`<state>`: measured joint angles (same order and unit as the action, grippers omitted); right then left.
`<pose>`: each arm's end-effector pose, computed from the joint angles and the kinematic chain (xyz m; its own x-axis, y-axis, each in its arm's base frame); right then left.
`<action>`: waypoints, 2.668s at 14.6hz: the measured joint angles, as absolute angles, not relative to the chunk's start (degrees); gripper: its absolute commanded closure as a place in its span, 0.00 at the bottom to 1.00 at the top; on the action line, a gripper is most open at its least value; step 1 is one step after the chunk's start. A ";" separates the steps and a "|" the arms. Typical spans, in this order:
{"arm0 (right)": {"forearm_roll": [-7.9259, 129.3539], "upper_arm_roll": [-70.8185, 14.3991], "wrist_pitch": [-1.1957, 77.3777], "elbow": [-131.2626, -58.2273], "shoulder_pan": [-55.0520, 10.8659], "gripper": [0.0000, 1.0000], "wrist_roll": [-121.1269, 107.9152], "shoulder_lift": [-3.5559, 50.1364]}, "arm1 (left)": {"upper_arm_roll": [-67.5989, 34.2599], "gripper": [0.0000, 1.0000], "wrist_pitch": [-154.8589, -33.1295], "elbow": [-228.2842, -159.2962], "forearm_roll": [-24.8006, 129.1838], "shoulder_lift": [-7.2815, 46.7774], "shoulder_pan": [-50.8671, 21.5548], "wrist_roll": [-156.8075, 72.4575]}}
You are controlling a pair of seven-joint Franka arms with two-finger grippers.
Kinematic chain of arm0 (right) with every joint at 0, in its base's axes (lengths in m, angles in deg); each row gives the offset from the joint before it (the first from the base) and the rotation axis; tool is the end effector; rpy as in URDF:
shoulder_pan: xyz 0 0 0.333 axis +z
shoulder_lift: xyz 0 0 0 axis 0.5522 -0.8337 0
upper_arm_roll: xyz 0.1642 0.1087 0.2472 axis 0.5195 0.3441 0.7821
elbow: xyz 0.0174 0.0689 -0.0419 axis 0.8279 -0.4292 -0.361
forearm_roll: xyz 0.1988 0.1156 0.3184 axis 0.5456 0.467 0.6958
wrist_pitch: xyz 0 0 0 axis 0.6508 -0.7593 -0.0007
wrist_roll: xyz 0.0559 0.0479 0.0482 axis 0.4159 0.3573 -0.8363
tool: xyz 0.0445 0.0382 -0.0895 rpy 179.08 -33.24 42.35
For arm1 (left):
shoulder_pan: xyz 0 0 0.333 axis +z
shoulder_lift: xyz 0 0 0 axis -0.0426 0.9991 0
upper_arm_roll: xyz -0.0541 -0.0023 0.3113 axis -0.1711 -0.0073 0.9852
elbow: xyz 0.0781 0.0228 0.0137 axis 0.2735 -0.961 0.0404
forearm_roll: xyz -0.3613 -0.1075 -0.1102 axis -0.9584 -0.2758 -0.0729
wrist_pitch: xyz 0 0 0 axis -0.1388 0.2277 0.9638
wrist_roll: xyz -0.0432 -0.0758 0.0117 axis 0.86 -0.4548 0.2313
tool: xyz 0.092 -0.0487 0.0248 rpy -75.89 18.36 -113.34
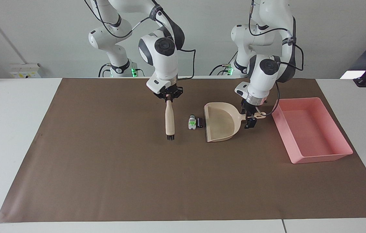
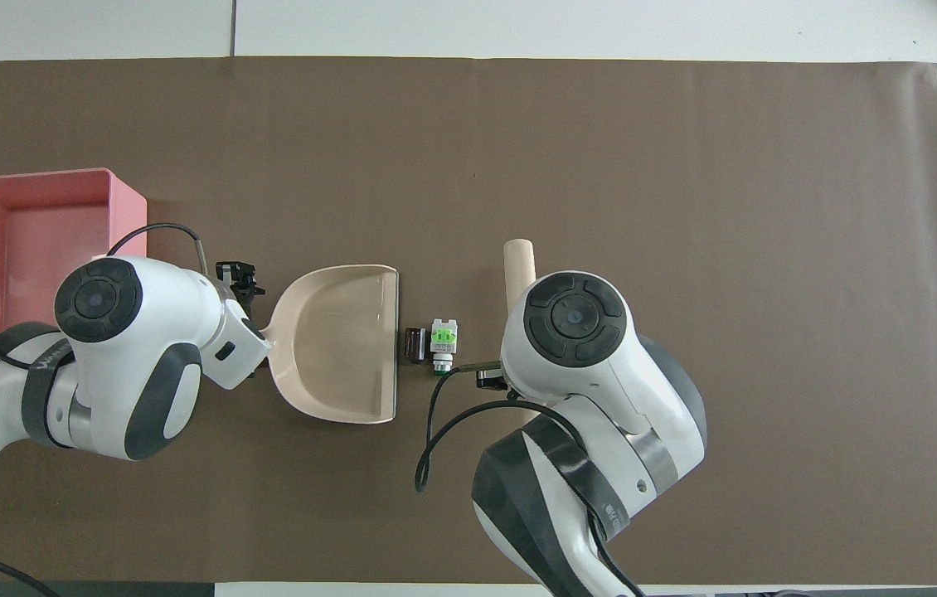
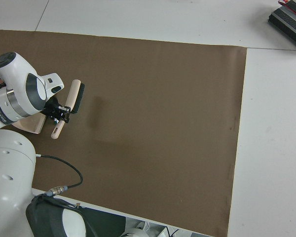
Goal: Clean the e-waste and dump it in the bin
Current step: 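Move the brush with the right gripper toward the electronic parts beside the dustpan, then sweep the electronic parts into the dustpan with the brush in the right gripper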
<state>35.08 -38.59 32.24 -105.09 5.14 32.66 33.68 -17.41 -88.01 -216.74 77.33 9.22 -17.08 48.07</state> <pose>0.4517 0.3297 0.4117 0.9885 0.0374 -0.1462 0.0386 -0.9992 0.0055 0.4846 -0.1614 0.3514 -0.0550 -0.9985 0.0040 -0.9984 0.0549 -0.0135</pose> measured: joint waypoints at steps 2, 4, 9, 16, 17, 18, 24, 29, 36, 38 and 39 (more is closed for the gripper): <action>34.99 -38.21 31.26 -104.38 5.68 1.00 31.53 32.40 | -17.29 0.07 -85.69 -216.76 77.33 9.22 -17.01 47.98; 34.69 -38.00 27.38 -101.28 6.86 1.00 31.28 29.95 | -17.19 0.10 -84.64 -216.76 77.33 9.19 -16.91 47.62; 32.75 -37.72 23.68 -96.61 9.02 1.00 30.60 24.32 | -17.15 0.46 -84.06 -216.76 77.33 9.19 -16.91 47.35; 32.34 -37.68 23.67 -96.76 11.04 1.00 30.55 23.46 | -17.38 1.00 -83.80 -216.68 77.38 8.97 -17.09 47.34; 32.29 -37.70 23.67 -96.76 11.04 1.00 30.55 23.46 | -17.39 1.00 -83.01 -216.52 77.38 8.84 -17.10 47.34; 32.28 -37.73 23.67 -96.76 11.04 1.00 30.55 23.46 | -17.38 1.00 -81.20 -215.98 77.39 8.67 -17.10 47.34; 32.27 -37.68 24.81 -97.66 11.19 1.00 30.55 23.46 | -17.55 1.00 -75.91 -212.33 83.94 8.44 -17.85 47.00; 32.37 -36.99 25.89 -98.06 11.61 1.00 30.55 23.43 | -17.67 1.00 -76.60 -214.06 86.85 8.54 -19.58 42.86; 48.50 -34.98 32.69 -98.24 12.67 1.00 28.07 22.96 | -17.54 1.00 -79.53 -217.12 87.04 8.19 -19.48 42.22; 55.83 -34.99 35.19 -98.41 12.66 1.00 23.54 22.86 | -17.54 1.00 -79.60 -217.25 87.04 8.11 -19.46 42.22; 59.54 -35.02 36.23 -98.53 12.60 0.99 21.50 22.77 | -17.54 1.00 -79.67 -217.29 87.04 8.10 -19.43 42.22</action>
<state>59.54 -35.02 36.23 -98.53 12.60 21.50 22.77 -17.54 -79.67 -217.29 87.04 8.10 -19.43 42.22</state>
